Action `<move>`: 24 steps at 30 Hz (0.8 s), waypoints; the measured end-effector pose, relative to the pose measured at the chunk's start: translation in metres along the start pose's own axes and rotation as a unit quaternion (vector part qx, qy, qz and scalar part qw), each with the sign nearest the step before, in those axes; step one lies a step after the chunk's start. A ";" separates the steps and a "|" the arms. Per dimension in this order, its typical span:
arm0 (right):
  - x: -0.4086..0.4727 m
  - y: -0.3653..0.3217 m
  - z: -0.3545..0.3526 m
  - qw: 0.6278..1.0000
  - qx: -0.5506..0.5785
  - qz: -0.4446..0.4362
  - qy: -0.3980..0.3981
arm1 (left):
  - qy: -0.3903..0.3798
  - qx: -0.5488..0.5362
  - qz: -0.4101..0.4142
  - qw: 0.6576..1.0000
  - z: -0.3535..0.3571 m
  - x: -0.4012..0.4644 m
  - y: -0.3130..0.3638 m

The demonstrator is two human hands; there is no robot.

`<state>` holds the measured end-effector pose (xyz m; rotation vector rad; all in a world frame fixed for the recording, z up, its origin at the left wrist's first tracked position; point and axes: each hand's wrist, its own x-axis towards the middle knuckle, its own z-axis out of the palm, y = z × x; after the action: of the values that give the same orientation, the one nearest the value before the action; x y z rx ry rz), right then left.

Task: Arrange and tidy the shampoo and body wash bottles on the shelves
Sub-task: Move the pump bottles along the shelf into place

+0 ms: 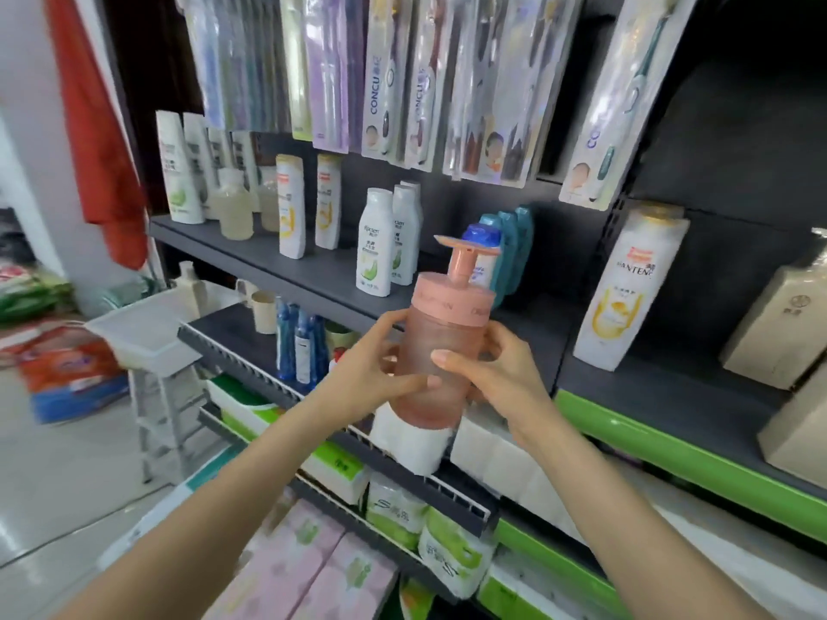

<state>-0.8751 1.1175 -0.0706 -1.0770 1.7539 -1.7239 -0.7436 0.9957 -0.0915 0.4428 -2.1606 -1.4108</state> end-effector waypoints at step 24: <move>0.103 0.057 0.425 0.989 -0.037 0.064 -0.125 | 0.109 -0.011 -0.131 0.985 -0.376 -0.086 -0.189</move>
<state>-0.6176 0.7690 -0.1543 -1.1311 1.6987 -1.3927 -0.4563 0.6846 -0.1631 0.8578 -1.9623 -1.4451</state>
